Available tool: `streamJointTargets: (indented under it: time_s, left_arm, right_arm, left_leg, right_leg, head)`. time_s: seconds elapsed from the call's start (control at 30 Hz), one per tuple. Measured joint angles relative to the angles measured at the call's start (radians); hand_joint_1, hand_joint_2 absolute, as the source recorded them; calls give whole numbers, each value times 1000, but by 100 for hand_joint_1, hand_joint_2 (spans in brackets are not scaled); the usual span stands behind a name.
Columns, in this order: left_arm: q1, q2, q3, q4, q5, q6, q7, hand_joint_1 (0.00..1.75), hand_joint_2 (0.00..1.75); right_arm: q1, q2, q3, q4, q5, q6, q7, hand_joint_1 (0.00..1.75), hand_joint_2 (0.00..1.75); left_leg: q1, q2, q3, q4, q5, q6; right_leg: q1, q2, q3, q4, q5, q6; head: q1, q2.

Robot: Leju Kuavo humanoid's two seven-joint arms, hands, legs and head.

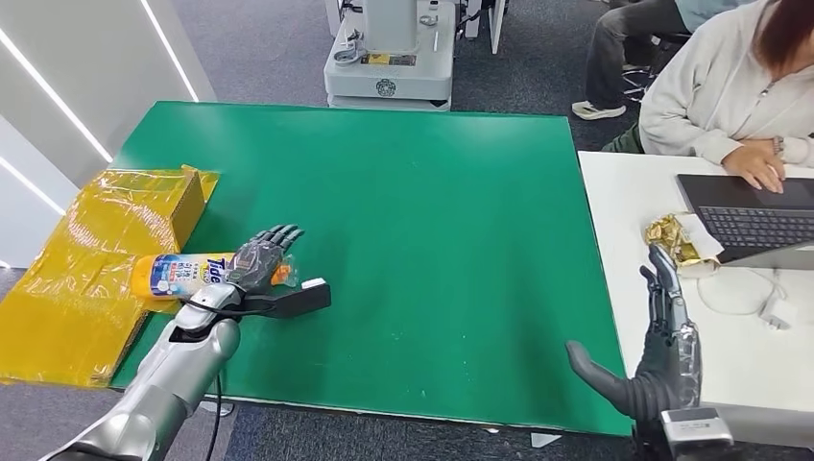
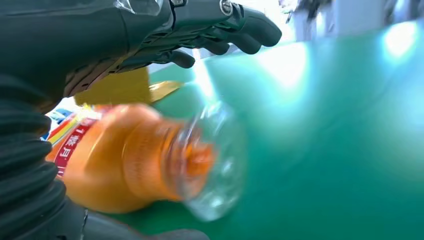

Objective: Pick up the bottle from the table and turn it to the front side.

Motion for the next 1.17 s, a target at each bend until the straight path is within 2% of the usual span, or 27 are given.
streamJointTargets:
  time_s: [0.27,0.4,0.57,0.67,1.0,1.17]
  left_arm:
    - [48,-60,-10,-159,178,129,-52,0,175]
    - [70,-89,-19,-250,329,170,-100,0,175]
    - [92,-116,-42,-361,565,132,-165,0,175]
    - [90,-123,-63,-392,652,125,-188,0,175]
    - [95,-151,-117,-449,682,129,-206,0,175]
    - [105,-166,-132,-489,735,90,-195,0,175]
  right_arm:
    - [-8,11,3,17,3,0,1,0,175]
    - [-18,11,15,35,-16,-8,1,0,175]
    - [-22,7,29,47,-72,-40,1,0,175]
    - [-17,1,39,47,-100,-53,2,0,175]
    - [7,-8,49,30,-122,-74,5,0,175]
    - [33,-13,49,2,-134,-90,12,0,175]
  left_leg:
    - [0,0,-1,0,0,0]
    - [0,0,0,0,0,0]
    - [0,0,-1,0,0,0]
    - [0,0,0,0,0,0]
    - [0,0,0,0,0,0]
    - [0,0,-1,0,-1,1]
  right_leg:
    - [0,0,0,0,0,0]
    - [0,0,0,0,0,0]
    - [0,-1,0,0,0,0]
    - [0,0,0,0,0,0]
    - [0,0,0,-1,0,0]
    - [0,-1,0,-1,0,0]
  head:
    - [0,0]
    - [0,0]
    - [0,0]
    - [0,0]
    - [0,0]
    - [0,0]
